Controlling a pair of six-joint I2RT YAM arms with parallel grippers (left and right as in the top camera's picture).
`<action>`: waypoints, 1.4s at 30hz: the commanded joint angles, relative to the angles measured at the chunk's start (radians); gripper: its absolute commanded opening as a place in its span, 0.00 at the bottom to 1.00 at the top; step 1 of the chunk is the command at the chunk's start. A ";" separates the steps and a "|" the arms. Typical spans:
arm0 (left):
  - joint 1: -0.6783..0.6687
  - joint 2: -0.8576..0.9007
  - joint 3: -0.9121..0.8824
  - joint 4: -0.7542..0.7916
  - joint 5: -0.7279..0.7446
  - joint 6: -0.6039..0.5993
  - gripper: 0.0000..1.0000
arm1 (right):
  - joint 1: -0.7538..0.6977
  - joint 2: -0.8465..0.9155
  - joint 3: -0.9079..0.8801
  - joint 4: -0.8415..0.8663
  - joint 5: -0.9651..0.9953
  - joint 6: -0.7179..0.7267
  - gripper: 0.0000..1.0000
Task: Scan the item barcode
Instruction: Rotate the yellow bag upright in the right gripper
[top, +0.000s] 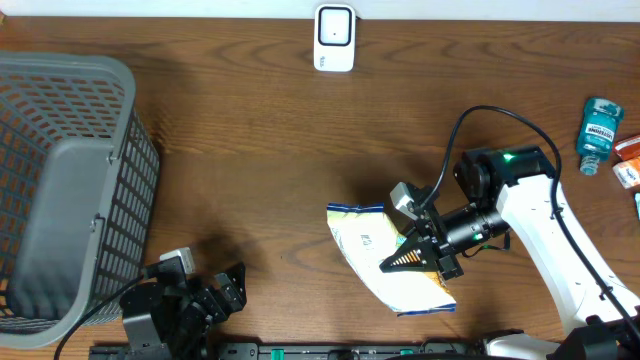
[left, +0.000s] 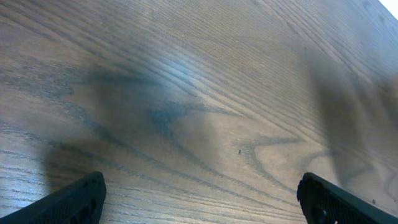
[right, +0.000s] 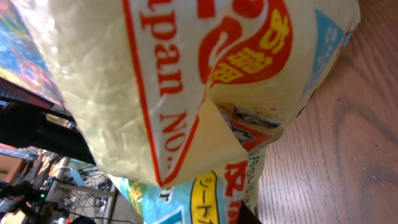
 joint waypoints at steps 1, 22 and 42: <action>0.003 -0.002 -0.006 -0.039 0.010 0.017 0.98 | -0.007 -0.009 -0.003 0.028 -0.043 -0.020 0.01; 0.003 -0.002 -0.006 -0.039 0.010 0.017 0.99 | -0.006 -0.016 0.008 0.847 0.322 0.752 0.01; 0.003 -0.002 -0.006 -0.039 0.010 0.017 0.98 | 0.229 0.004 0.028 1.310 1.326 1.021 0.01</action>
